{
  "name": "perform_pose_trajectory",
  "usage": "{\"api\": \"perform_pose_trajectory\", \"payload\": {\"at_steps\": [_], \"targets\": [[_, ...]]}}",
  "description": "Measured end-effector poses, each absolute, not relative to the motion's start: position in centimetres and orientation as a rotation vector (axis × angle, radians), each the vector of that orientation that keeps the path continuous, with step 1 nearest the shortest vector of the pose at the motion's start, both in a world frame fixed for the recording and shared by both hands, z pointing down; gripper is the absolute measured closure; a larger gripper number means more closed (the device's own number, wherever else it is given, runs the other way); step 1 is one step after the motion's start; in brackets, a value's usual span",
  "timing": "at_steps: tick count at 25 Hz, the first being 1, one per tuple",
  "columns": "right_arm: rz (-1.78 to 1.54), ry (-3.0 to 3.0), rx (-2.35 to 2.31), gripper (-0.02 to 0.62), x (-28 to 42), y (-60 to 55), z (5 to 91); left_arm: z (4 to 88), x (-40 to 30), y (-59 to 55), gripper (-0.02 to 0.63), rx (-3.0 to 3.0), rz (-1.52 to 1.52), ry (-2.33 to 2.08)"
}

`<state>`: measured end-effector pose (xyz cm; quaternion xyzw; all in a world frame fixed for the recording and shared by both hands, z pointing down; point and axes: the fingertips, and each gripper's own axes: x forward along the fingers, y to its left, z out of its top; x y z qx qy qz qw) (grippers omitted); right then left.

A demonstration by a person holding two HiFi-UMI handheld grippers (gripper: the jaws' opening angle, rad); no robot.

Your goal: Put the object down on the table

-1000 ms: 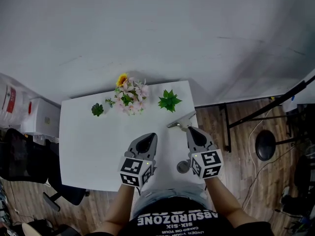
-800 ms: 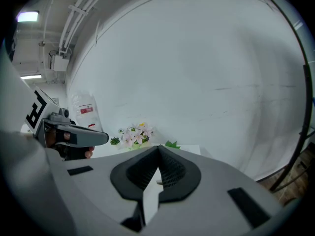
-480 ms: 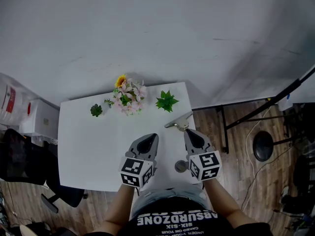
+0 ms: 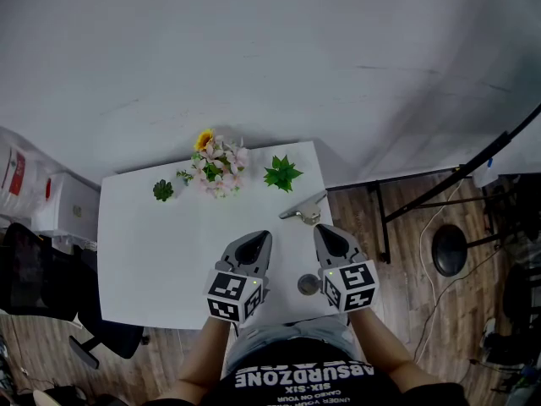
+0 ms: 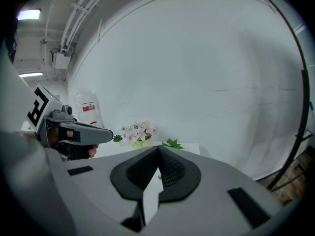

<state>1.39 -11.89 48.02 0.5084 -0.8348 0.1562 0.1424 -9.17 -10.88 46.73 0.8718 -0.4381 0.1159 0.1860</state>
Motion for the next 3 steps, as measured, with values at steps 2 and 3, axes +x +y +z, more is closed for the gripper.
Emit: {"api": "perform_pose_trajectory", "payload": {"at_steps": [2,3], "targets": [[0.450,-2.404,1.465,0.597,1.40,-11.70,48.00,46.68,-9.11,-10.71,0.601,2.456,0.328,-1.232],[0.449,-2.402,1.464,0.598,1.40,-11.60,47.99,46.65,-9.08,-10.63,0.601,2.456,0.329,-1.230]]}}
